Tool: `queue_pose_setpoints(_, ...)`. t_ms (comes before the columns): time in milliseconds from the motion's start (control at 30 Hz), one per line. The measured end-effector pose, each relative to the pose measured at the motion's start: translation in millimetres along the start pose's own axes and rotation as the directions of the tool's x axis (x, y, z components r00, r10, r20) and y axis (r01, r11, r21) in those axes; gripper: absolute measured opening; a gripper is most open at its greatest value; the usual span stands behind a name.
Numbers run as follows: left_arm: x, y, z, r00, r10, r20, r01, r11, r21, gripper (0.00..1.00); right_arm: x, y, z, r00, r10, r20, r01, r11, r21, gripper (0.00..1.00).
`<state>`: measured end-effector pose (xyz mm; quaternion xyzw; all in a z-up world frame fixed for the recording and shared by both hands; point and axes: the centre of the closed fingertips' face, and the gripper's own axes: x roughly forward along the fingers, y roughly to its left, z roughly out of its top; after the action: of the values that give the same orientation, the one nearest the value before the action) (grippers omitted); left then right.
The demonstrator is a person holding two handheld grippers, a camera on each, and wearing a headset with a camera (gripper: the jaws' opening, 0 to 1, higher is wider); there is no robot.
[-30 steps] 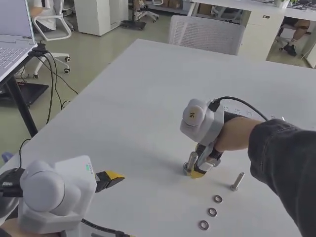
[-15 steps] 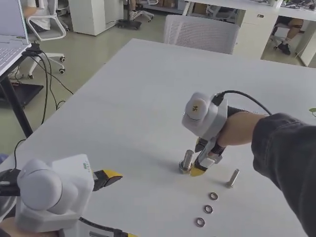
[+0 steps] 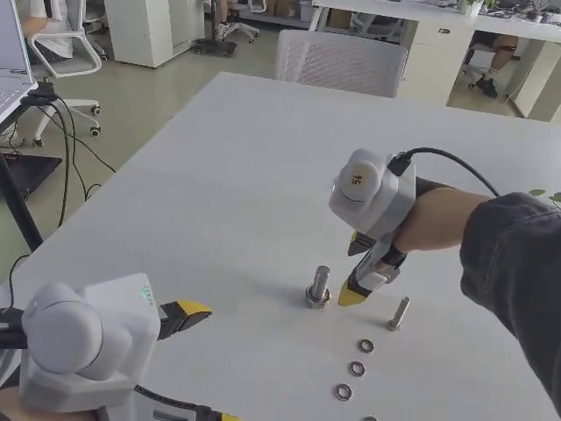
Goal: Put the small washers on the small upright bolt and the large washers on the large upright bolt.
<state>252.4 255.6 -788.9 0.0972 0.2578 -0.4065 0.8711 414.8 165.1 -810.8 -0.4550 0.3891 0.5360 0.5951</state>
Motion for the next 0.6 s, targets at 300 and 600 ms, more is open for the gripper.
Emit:
queue_pose_setpoints(300,1.9,-3.4,4.6,0.9999,-0.012,0.002,0.012,1.000,0.015,0.85,-17.7,10.2,-9.7,0.9994,-0.030,0.016,0.030,1.000,0.009,0.53)
queue_pose_setpoints(600,5.1,-8.0,8.7,0.9996,-0.030,0.004,0.029,0.999,0.029,0.85,-30.1,27.9,-16.5,0.9984,-0.048,0.029,0.048,0.999,0.004,0.53)
